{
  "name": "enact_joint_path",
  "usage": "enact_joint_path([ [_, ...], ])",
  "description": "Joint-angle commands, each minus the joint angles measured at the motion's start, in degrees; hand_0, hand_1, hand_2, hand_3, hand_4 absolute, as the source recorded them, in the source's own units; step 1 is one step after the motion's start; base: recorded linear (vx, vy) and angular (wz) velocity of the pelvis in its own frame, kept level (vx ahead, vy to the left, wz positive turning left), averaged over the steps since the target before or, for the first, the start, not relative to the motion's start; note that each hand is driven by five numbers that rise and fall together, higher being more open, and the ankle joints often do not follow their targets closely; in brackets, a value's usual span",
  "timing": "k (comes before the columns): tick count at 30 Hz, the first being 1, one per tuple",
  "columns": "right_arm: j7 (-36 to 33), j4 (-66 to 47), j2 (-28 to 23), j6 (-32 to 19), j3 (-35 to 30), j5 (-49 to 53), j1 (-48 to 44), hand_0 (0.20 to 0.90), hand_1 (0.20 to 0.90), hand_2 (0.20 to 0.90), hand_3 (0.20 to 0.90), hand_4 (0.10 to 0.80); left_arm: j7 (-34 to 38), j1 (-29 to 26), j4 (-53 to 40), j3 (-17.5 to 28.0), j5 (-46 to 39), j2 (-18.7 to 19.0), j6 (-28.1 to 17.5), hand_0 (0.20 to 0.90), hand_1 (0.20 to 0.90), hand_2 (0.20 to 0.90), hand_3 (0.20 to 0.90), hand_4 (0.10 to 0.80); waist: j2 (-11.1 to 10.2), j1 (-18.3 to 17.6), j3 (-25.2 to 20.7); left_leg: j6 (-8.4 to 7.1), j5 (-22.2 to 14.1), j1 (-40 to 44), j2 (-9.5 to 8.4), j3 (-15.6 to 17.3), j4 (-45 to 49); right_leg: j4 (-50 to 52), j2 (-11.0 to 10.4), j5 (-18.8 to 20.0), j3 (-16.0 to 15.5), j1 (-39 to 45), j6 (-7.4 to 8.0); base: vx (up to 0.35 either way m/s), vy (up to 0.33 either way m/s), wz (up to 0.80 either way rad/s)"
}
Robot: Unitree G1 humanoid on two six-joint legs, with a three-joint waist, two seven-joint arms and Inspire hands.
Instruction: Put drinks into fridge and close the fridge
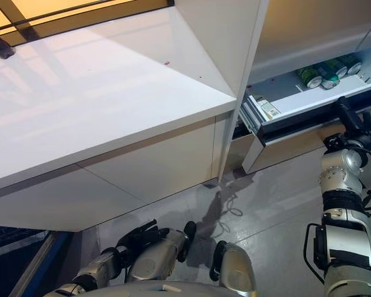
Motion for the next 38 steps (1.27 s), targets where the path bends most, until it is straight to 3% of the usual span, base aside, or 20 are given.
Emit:
enact_joint_path([
  [1, 5.6, -3.9, -0.4, -2.3, 5.6, -4.0, -7.0, 0.9, 0.9, 0.9, 0.9, 0.8, -0.4, 8.5, 2.6, -2.3, 4.4, 4.3, 0.6, 0.9, 0.9, 0.9, 0.9, 0.8, -2.2, 4.6, -6.8, 3.35, -6.2, 5.2, 0.72, 1.4, -3.5, -2.0, 0.0, 3.3, 3.8, 1.3, 0.32, 0.004, -0.027, 0.08],
  [11, -3.9, -9.1, -1.2, -6.1, 4.5, -10.8, -2.5, 0.9, 0.9, 0.9, 0.9, 0.8, -0.5, 8.3, 2.9, -2.7, 5.2, 3.6, 0.0, 0.9, 0.9, 0.9, 0.9, 0.8, -4.2, 0.9, -10.3, 2.74, -5.7, 9.7, 2.61, 5.1, -8.9, -13.7, 2.4, 7.9, 7.6, 5.5, 1.61, -0.045, -0.053, -0.09],
  [15, -5.7, -15.6, 2.3, -5.8, 5.4, -12.5, 4.3, 0.9, 0.9, 0.9, 0.9, 0.8, 0.9, 7.4, 2.9, -2.8, 4.3, 2.5, -0.1, 0.9, 0.9, 0.9, 0.9, 0.8, -4.9, -2.2, -12.4, 2.06, -4.2, 10.7, 3.83, 7.9, -12.0, -18.5, 3.6, 10.8, 10.3, 5.9, 2.06, -0.117, -0.048, -0.48],
  [21, -2.3, -20.3, 8.4, -5.8, 5.4, -13.8, 16.0, 0.9, 0.9, 0.9, 0.9, 0.8, 2.2, 7.3, 2.2, -1.6, 3.6, 1.0, -0.3, 0.9, 0.9, 0.9, 0.9, 0.8, -4.9, -5.1, -14.7, 1.57, -2.7, 11.8, 4.78, 10.7, -15.6, -22.1, 4.6, 12.9, 12.4, 6.1, 2.53, -0.076, -0.033, -0.43],
  [25, 7.0, -16.3, 13.9, -4.1, 8.7, -16.1, 27.0, 0.9, 0.9, 0.9, 0.9, 0.8, 2.8, 7.5, 1.0, 0.0, 3.5, 0.1, -0.6, 0.9, 0.9, 0.9, 0.9, 0.8, -4.6, -7.2, -16.5, 1.06, -1.2, 13.6, 5.59, 13.3, -20.0, -26.0, 5.6, 14.7, 13.0, 7.0, 2.98, -0.087, -0.053, -0.31],
  [31, 21.8, -3.9, 18.0, 2.4, 12.1, -15.0, 32.4, 0.9, 0.9, 0.9, 0.9, 0.8, 2.7, 7.1, 1.9, 2.6, 5.2, 1.3, 0.2, 0.9, 0.9, 0.9, 0.9, 0.8, -4.3, -8.2, -17.9, 0.38, 0.7, 15.1, 6.41, 14.3, -24.2, -27.3, 6.3, 14.8, 12.6, 7.8, 3.14, -0.046, -0.064, -0.15],
  [38, 29.3, 17.6, 21.9, 6.1, 12.3, -19.0, 33.7, 0.9, 0.9, 0.9, 0.9, 0.8, 2.8, 5.8, 5.5, 4.1, 6.1, 1.3, -2.2, 0.9, 0.9, 0.9, 0.9, 0.8, -3.7, -7.9, -18.6, 0.42, 1.0, 16.0, 6.42, 14.5, -25.0, -28.3, 6.5, 14.6, 11.7, 9.0, 2.93, -0.005, -0.018, 0.01],
])
